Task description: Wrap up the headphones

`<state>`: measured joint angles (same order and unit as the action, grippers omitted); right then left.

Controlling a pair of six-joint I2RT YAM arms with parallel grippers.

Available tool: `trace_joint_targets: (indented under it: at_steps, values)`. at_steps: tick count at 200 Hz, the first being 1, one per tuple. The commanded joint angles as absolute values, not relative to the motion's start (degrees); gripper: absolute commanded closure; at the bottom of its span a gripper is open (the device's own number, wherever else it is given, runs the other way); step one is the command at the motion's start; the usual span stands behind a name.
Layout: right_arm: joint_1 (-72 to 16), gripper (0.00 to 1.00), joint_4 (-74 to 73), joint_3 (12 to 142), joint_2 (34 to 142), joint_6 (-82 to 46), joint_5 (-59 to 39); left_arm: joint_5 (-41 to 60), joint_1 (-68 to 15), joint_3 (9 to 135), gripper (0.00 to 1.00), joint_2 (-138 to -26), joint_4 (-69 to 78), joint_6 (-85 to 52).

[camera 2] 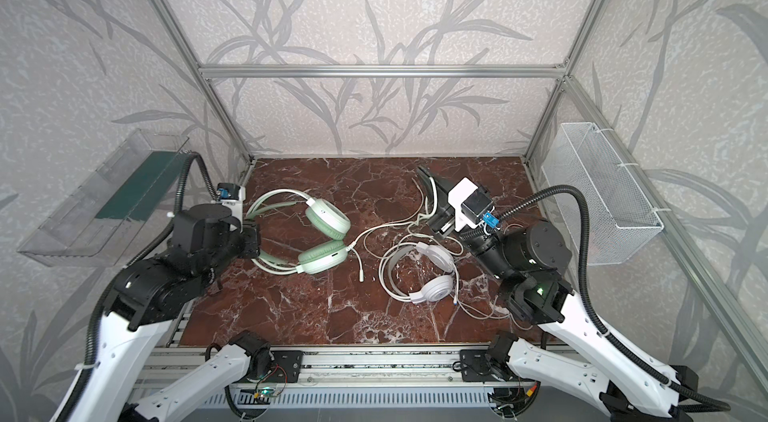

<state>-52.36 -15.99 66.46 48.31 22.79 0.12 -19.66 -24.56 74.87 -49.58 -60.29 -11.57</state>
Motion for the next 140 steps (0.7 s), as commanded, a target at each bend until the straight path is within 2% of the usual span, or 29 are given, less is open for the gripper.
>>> trace_joint_targets:
  at_steps: [1, 38, 76, 96, 127, 140]
  values:
    - [-52.9, 1.00, -9.4, 71.2, 49.6, 26.1, -8.5, -17.4, -25.9, 74.3, 1.00, -51.6, -55.2, -9.5]
    - [-53.0, 1.00, -2.2, 81.5, 56.5, 27.9, -14.9, -11.0, -27.8, 70.6, 1.00, -53.0, -51.6, -8.1]
    - [-53.1, 1.00, 3.4, 92.0, 64.5, 30.9, -15.7, -8.8, -32.1, 67.5, 1.00, -52.1, -51.2, -6.0]
    - [-53.2, 1.00, 6.0, 96.6, 67.3, 31.6, -17.1, -10.9, -33.9, 65.8, 1.00, -51.8, -51.5, -5.5]
    - [-53.2, 1.00, 10.5, 102.0, 69.4, 32.6, -19.0, -22.5, -34.5, 65.3, 1.00, -52.0, -53.6, -6.7]
    - [-53.2, 1.00, 11.1, 102.9, 69.7, 32.4, -19.1, -23.0, -34.5, 65.2, 1.00, -51.8, -53.8, -6.4]
